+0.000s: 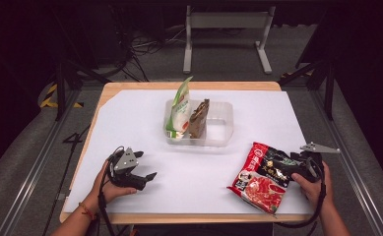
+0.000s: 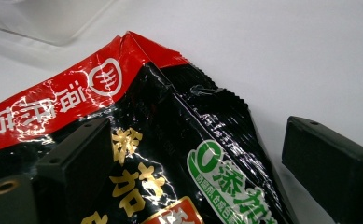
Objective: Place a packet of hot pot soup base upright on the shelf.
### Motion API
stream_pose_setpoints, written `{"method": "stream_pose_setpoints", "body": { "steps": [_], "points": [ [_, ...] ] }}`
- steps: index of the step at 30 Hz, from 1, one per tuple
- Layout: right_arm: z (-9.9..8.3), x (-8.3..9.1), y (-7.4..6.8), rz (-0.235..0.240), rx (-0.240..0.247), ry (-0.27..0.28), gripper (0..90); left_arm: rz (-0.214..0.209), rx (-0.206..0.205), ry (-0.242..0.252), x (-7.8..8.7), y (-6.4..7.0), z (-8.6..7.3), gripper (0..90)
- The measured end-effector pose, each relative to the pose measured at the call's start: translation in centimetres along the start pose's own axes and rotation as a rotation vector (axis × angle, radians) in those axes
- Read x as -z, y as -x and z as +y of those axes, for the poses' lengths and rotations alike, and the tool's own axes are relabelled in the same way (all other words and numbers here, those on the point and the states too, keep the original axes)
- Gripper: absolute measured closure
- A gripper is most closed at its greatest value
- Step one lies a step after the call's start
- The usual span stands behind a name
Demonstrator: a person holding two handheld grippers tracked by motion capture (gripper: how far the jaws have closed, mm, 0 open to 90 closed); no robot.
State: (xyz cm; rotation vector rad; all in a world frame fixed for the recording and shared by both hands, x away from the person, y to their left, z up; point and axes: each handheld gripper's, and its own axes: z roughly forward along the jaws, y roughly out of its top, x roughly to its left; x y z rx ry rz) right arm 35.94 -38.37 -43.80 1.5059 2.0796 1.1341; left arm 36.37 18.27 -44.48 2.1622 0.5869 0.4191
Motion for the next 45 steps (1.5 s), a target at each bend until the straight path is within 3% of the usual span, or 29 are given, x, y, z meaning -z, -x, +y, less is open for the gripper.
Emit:
{"method": "stream_pose_setpoints", "body": {
  "steps": [6, 12, 14, 15, 18, 21, 22, 25, 35, 36, 39, 41, 45],
  "points": [
    [0.3, -0.5, 0.0, 0.046, 0.03, -0.053, 10.3, -0.007, -0.001, -0.006, -0.2, 0.0, 0.0, 13.7],
    [0.7, -0.9, 0.2, 0.08, 0.016, -0.057, 13.4, -0.014, -0.008, -0.017, -0.3, 0.1, 0.1, 13.8],
    [0.7, -0.8, 0.3, 0.076, -0.003, -0.047, 23.4, -0.016, -0.008, -0.018, -0.4, 0.1, 0.1, 14.0],
    [0.7, -0.8, 0.3, 0.076, -0.003, -0.047, 23.4, -0.017, -0.01, -0.019, -0.4, 0.1, 0.1, 14.0],
    [0.6, -0.6, 1.1, 0.085, -0.076, -0.023, 39.3, -0.019, -0.007, -0.024, -0.5, 0.2, 0.1, 14.1],
    [0.5, -0.5, 1.4, 0.095, -0.106, -0.019, 44.2, -0.019, -0.009, -0.028, -0.5, 0.2, 0.1, 14.2],
    [0.5, -0.5, 1.6, 0.103, -0.121, -0.017, 49.9, -0.022, -0.009, -0.031, -0.6, 0.2, 0.1, 14.2],
    [0.5, -0.5, 1.7, 0.124, -0.135, -0.021, 56.7, -0.025, -0.008, -0.035, -0.6, 0.2, 0.1, 14.2],
    [0.4, -0.4, 1.7, 0.136, -0.124, -0.022, 65.2, -0.032, -0.012, -0.042, -0.7, 0.2, 0.1, 14.2],
    [0.3, -0.2, 1.8, 0.139, -0.118, -0.002, 71.3, -0.034, -0.01, -0.042, -0.7, 0.2, 0.1, 14.2],
    [0.2, -0.1, 2.0, 0.161, -0.131, 0.011, 74.8, -0.04, -0.004, -0.04, -0.8, 0.3, 0.1, 14.2],
    [0.2, 0.1, 2.2, 0.183, -0.147, 0.035, 81.9, -0.04, -0.006, -0.043, -0.8, 0.3, 0.1, 14.2],
    [0.1, 0.4, 2.2, 0.201, -0.138, 0.065, 85.4, -0.04, -0.003, -0.046, -0.8, 0.2, 0.1, 14.3]
  ]
}}
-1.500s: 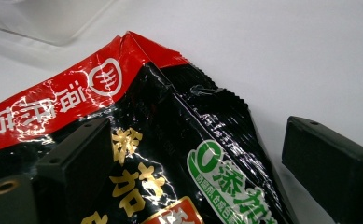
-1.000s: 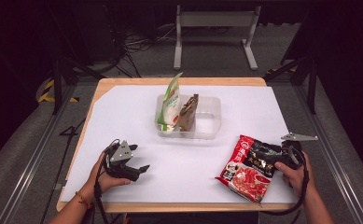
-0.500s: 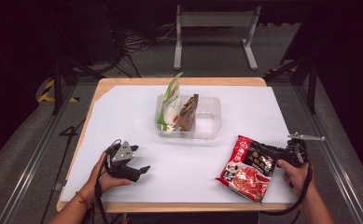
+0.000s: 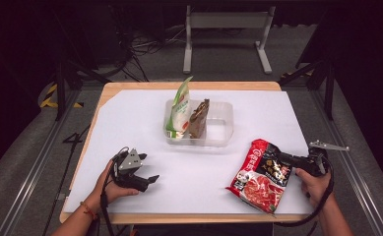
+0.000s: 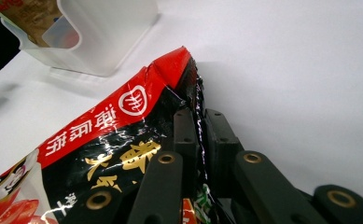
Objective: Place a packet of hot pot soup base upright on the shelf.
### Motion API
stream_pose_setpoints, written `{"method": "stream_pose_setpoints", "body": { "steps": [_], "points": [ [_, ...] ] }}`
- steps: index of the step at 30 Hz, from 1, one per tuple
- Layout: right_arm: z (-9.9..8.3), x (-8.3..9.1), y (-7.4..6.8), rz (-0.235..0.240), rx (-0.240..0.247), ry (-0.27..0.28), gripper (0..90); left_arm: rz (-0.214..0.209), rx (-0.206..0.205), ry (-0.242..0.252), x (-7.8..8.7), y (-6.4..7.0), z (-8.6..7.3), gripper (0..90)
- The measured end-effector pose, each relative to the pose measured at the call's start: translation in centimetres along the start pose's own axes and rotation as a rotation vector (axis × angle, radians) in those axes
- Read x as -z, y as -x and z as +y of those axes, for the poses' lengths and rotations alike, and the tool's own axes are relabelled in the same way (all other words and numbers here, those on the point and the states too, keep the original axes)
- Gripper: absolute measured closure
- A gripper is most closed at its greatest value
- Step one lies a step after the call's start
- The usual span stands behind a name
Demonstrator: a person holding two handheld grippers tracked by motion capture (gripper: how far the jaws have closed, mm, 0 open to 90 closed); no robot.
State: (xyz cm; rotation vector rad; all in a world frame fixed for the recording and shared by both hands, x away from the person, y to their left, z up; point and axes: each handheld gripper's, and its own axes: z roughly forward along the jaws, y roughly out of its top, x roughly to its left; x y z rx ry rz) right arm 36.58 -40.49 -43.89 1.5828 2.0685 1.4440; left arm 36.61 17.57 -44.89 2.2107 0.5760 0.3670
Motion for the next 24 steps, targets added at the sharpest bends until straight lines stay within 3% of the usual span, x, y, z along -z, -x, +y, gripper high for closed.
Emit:
{"method": "stream_pose_setpoints", "body": {
  "steps": [7, 18, 24],
  "points": [
    [0.3, 0.8, -0.8, 0.012, 0.018, 0.035, 87.4, 0.004, 0.003, 0.006, 0.1, 0.0, 0.0, 14.3],
    [1.6, 2.4, -3.2, 0.026, 0.07, 0.092, 88.0, 0.016, 0.033, 0.047, 0.9, -0.3, 0.0, 14.1],
    [2.8, 2.8, -5.2, 0.014, 0.133, 0.112, 88.1, 0.018, 0.036, 0.045, 0.9, -0.4, 0.0, 14.1]
  ]
}}
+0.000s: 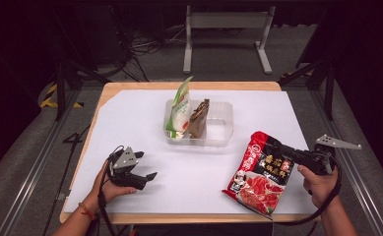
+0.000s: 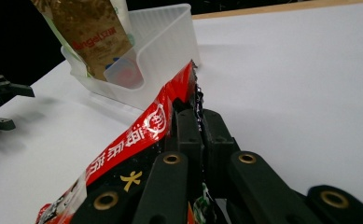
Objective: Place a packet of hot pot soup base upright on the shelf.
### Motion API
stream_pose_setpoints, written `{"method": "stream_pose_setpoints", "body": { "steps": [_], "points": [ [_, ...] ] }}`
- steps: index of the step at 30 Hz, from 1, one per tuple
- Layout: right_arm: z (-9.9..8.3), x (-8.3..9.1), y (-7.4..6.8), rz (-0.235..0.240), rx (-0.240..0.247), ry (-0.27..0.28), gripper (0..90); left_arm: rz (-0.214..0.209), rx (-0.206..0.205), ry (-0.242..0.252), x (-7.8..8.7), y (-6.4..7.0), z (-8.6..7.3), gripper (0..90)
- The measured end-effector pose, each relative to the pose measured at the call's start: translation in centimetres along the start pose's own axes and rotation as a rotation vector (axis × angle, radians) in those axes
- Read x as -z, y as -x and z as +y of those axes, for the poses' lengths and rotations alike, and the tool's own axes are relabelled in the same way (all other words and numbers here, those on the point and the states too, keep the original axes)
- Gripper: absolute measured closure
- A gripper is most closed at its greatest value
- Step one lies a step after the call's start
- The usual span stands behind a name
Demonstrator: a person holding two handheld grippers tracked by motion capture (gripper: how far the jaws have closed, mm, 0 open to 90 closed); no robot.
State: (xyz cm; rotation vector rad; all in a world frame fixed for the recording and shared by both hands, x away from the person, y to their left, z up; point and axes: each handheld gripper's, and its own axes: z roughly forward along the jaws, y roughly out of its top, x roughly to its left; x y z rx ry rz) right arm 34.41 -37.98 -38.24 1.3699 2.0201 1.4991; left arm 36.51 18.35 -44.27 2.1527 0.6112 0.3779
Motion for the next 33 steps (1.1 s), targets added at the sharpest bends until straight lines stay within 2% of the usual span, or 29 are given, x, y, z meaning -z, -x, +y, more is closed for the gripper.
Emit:
{"method": "stream_pose_setpoints", "body": {
  "steps": [2, 3, 7, 11, 16, 21, 26, 33],
  "points": [
    [0.3, -0.1, -0.3, -0.002, 0.003, 0.002, 88.2, 0.0, 0.004, 0.0, 0.0, 0.0, 0.0, 14.2],
    [0.6, -0.3, -0.3, -0.009, 0.026, -0.002, 88.2, 0.001, 0.005, 0.0, 0.0, 0.0, 0.0, 14.2],
    [1.8, -1.3, -0.6, 0.003, 0.04, 0.012, 88.2, 0.001, 0.003, -0.001, 0.0, -0.1, 0.0, 14.3],
    [2.9, -1.4, -2.0, 0.029, 0.086, 0.035, 88.4, -0.001, 0.019, 0.002, 0.0, -0.2, 0.0, 14.3],
    [4.5, -1.2, -3.7, 0.059, 0.146, 0.056, 88.7, -0.001, 0.014, -0.008, 0.0, -0.1, 0.0, 14.2],
    [5.2, -1.3, -5.0, 0.077, 0.177, 0.069, 88.9, -0.005, 0.025, 0.001, 0.1, -0.2, 0.0, 14.4],
    [5.8, -1.4, -6.1, 0.083, 0.217, 0.083, 88.9, -0.001, 0.036, 0.023, 0.4, -0.4, 0.0, 14.4],
    [6.7, -1.5, -7.9, 0.088, 0.266, 0.108, 89.0, -0.007, 0.043, 0.026, 0.5, -0.5, 0.0, 14.4]
  ]
}}
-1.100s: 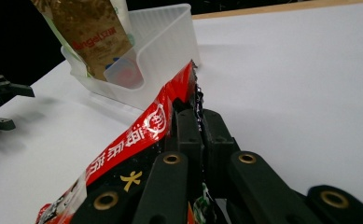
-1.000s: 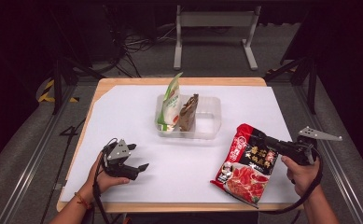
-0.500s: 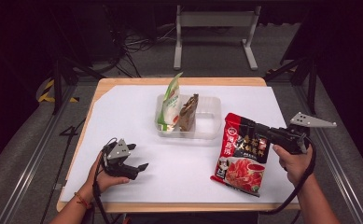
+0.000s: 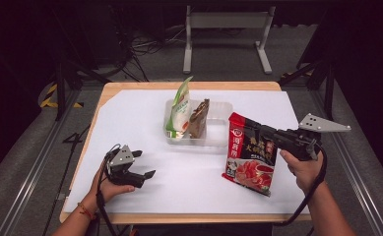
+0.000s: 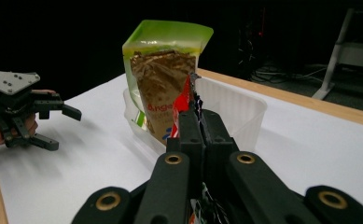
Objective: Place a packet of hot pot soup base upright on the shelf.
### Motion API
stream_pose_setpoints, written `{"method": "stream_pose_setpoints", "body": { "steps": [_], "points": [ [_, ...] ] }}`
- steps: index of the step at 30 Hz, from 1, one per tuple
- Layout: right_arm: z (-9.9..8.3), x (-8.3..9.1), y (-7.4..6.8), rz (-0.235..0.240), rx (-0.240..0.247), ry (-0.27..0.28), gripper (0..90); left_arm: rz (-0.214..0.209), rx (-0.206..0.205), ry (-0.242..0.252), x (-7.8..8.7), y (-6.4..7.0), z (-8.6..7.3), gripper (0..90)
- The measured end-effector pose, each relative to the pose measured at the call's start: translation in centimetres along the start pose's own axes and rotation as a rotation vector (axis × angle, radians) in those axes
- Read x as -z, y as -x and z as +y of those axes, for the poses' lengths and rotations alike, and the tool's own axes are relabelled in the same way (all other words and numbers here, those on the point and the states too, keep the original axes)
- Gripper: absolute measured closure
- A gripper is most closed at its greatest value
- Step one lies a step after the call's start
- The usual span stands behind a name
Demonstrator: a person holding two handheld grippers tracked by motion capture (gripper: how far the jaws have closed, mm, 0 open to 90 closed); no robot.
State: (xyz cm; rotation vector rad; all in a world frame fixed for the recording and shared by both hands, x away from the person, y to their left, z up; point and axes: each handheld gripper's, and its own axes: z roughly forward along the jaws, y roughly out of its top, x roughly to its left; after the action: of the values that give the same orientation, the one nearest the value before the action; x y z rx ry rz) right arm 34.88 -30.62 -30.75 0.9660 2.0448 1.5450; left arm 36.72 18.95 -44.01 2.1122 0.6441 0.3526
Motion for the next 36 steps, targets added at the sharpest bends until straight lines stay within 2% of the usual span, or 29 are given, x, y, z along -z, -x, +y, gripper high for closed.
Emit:
{"method": "stream_pose_setpoints", "body": {
  "steps": [8, 12, 18, 20, 36],
  "points": [
    [1.2, -0.3, -1.2, -0.027, 0.044, 0.028, 89.1, -0.001, -0.001, 0.008, 0.1, -0.1, 0.0, 14.4],
    [1.7, -0.3, -1.6, -0.051, 0.07, 0.062, 89.2, -0.003, -0.002, 0.024, 0.3, -0.2, 0.0, 14.3],
    [2.4, -0.7, -1.6, -0.074, 0.076, 0.076, 89.2, 0.023, 0.0, 0.042, 0.6, -0.3, 0.0, 14.1],
    [2.6, -0.9, -1.7, -0.066, 0.069, 0.085, 89.2, 0.028, 0.011, 0.056, 0.8, -0.5, 0.0, 14.1],
    [4.8, -1.7, -2.3, -0.089, 0.095, 0.117, 89.1, 0.061, 0.006, 0.068, 1.3, -0.8, -0.2, 14.0]
  ]
}}
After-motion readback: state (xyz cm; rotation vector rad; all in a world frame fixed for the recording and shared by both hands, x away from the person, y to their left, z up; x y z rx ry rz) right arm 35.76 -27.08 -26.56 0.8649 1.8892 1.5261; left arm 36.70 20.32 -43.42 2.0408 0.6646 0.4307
